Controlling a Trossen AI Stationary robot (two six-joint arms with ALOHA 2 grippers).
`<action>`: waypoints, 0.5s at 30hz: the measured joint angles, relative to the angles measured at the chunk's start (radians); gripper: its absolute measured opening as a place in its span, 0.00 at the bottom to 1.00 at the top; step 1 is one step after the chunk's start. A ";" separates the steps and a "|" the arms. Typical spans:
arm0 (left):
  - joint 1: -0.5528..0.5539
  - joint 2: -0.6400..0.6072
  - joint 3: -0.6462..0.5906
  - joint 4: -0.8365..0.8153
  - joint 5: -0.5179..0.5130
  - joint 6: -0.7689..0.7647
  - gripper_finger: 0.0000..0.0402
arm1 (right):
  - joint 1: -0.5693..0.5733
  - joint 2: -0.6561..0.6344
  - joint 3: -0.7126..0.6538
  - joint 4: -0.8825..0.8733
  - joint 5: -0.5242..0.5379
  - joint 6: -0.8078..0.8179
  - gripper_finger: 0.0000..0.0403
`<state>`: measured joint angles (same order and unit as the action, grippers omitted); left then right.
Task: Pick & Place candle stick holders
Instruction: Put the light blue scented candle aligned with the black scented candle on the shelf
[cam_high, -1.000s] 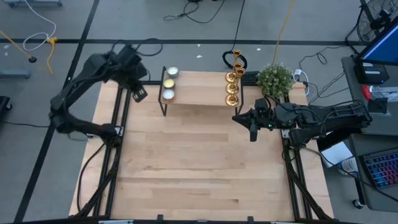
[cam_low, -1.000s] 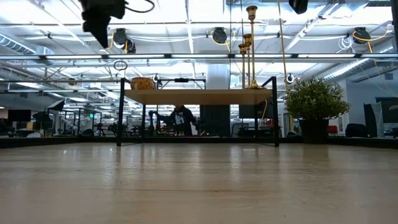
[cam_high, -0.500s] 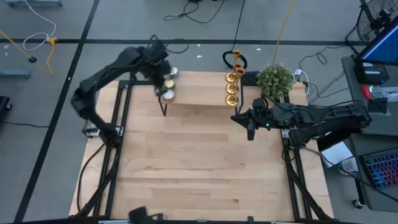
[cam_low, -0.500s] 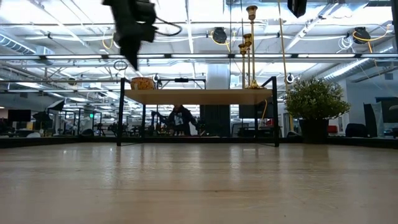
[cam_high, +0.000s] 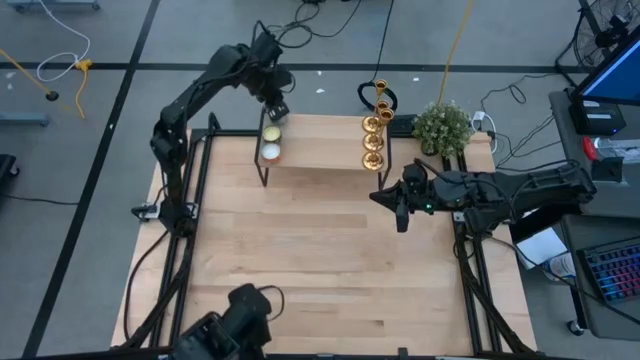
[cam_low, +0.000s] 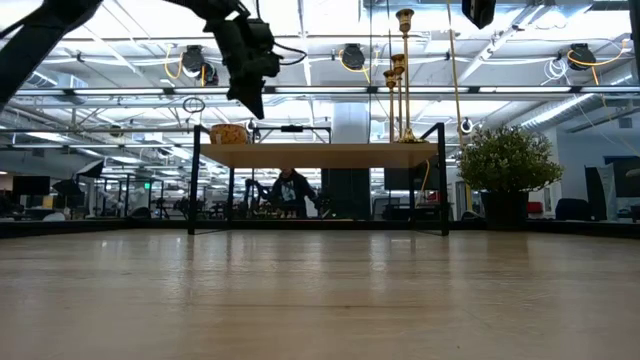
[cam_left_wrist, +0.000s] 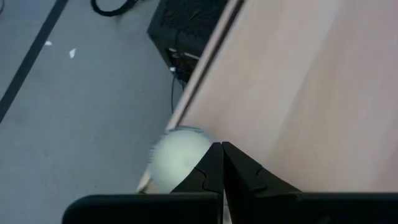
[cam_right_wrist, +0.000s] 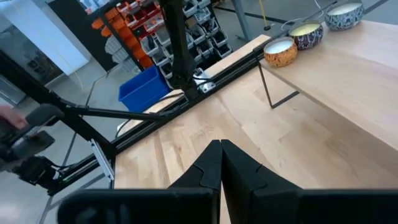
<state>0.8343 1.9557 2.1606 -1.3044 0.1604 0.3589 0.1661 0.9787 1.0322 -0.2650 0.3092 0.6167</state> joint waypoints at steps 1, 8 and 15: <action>0.007 0.004 0.003 0.006 0.000 0.003 0.00 | 0.000 0.000 0.000 -0.003 0.000 0.000 0.00; 0.015 0.002 0.005 0.081 0.050 0.015 0.00 | -0.007 0.000 0.000 -0.002 0.001 0.000 0.00; -0.024 0.045 0.005 0.180 0.012 -0.002 0.00 | -0.024 0.000 0.000 -0.001 0.001 0.000 0.00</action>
<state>0.8101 2.0012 2.1654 -1.1246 0.1725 0.3573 0.1425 0.9787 1.0325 -0.2660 0.3100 0.6170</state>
